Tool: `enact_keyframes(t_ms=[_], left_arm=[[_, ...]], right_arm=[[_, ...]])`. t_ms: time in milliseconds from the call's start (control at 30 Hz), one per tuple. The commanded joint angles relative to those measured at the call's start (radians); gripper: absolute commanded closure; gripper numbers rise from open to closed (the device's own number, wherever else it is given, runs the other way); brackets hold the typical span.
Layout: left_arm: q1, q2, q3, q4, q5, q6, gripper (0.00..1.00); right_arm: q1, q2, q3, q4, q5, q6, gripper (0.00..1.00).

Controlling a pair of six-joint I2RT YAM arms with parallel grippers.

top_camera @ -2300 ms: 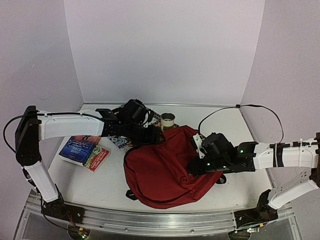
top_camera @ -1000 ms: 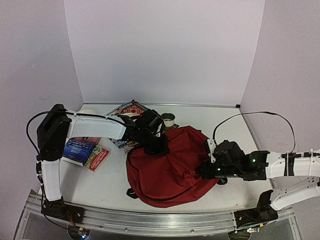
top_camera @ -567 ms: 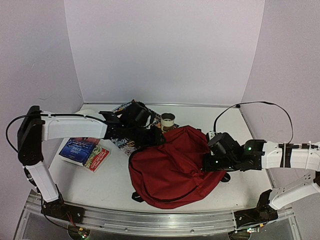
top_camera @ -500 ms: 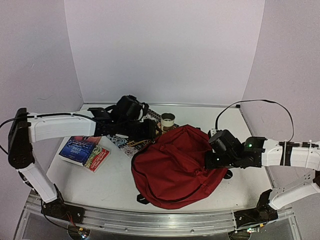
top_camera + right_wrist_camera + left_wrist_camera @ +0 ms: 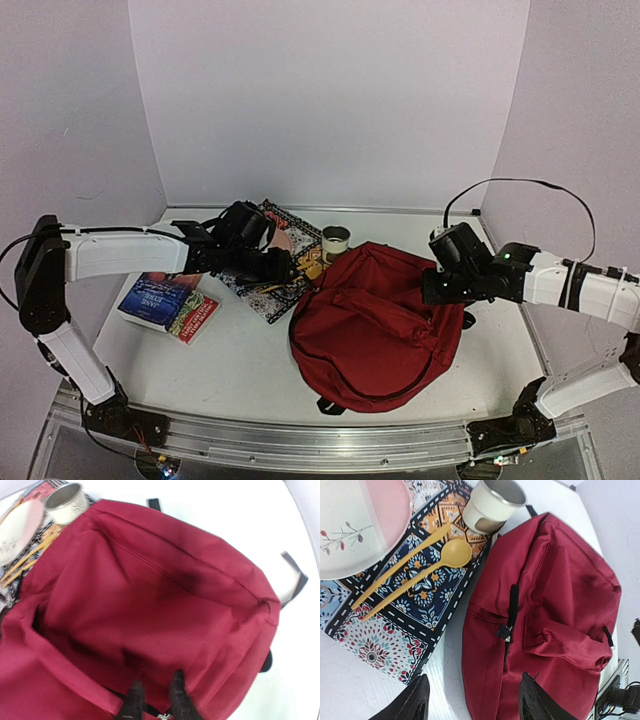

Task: Pack the student bag
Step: Place the student bag in the second largest pocket of the bag, then pick up the largest pocket of the bag.

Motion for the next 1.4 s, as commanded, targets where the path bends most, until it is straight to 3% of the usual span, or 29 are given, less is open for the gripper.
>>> enact_keyframes(t_ms=[0,167,533,933,1367], left_arm=[[0.016,0.055,0.097,0.019,0.056,0.032,0.39],[0.028,0.133,0.155,0.062,0.111,0.033,0.40],[0.034,0.252,0.216,0.093,0.188,0.014,0.54],[0.034,0.188,0.121,0.134,0.245,0.002,1.00],[0.031,0.087,0.006,0.197,0.273,-0.007,1.00]], right_arm=[[0.000,-0.017,0.053,-0.036,-0.080,-0.059,0.66],[0.000,-0.060,0.057,0.011,-0.209,-0.077,0.52],[0.001,0.136,0.176,0.153,-0.348,-0.068,0.45],[0.034,0.466,0.431,0.183,-0.438,-0.071,0.40],[0.037,0.743,0.606,0.234,-0.466,0.015,0.39]])
